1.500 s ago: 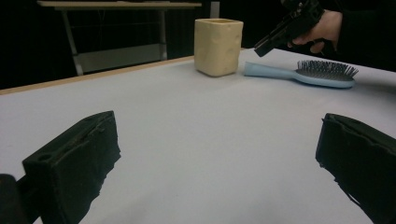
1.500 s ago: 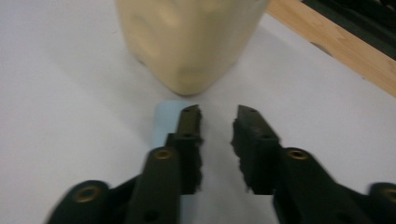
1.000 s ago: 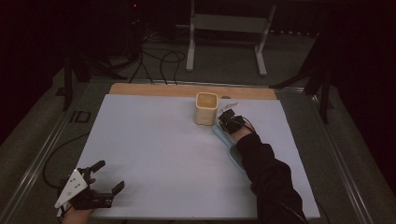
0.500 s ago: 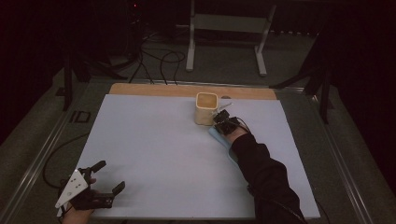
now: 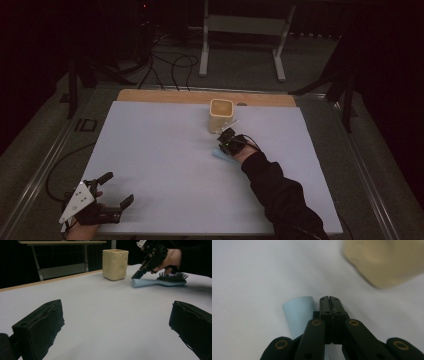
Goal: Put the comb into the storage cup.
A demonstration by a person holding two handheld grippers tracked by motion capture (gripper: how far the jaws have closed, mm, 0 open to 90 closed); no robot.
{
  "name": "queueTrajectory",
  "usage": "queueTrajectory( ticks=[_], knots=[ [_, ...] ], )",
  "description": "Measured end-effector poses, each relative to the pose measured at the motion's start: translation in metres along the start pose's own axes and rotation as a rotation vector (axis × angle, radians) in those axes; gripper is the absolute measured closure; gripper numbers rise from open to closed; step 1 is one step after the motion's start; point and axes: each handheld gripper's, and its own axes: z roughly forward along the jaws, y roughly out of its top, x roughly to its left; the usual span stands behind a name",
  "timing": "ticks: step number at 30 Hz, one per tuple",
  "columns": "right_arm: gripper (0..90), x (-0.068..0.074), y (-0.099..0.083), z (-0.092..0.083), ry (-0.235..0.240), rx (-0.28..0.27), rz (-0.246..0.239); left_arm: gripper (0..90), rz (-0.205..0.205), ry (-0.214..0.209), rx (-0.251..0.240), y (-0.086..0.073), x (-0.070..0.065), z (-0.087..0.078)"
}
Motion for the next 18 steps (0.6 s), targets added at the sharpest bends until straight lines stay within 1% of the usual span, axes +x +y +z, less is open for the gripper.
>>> queueTrajectory(
  ticks=[1, 3, 8, 9, 11, 13, 14, 18],
  knots=[
    [90.0, 0.004, 0.000, -0.001, 0.017, 0.001, -0.002, 0.0, 0.004, 0.001, 0.004, 0.000, 0.000, 0.000],
    [90.0, 0.011, -0.001, -0.001, 0.022, 0.010, -0.033, 0.0, 0.002, -0.001, 0.004, 0.000, 0.000, 0.000],
    [90.0, 0.028, -0.005, -0.009, 0.060, -0.002, -0.057, 0.0, 0.005, 0.002, 0.000, 0.000, 0.000, -0.001],
    [90.0, 0.032, -0.007, -0.011, 0.058, -0.002, -0.071, 0.0, 0.002, 0.003, -0.002, 0.000, 0.000, -0.001],
    [90.0, 0.038, -0.012, -0.015, 0.076, -0.011, -0.080, 0.0, 0.002, 0.002, 0.003, 0.000, 0.000, 0.000],
    [90.0, 0.044, -0.016, -0.018, 0.083, -0.012, -0.076, 0.0, 0.005, 0.000, 0.006, 0.000, 0.000, 0.000],
    [90.0, 0.047, -0.019, -0.019, 0.083, -0.016, -0.086, 0.0, 0.005, 0.000, 0.004, 0.000, 0.000, 0.000],
    [90.0, 0.059, -0.030, -0.027, 0.111, -0.018, -0.094, 0.0, 0.006, 0.002, 0.007, 0.000, -0.001, 0.000]
  ],
)
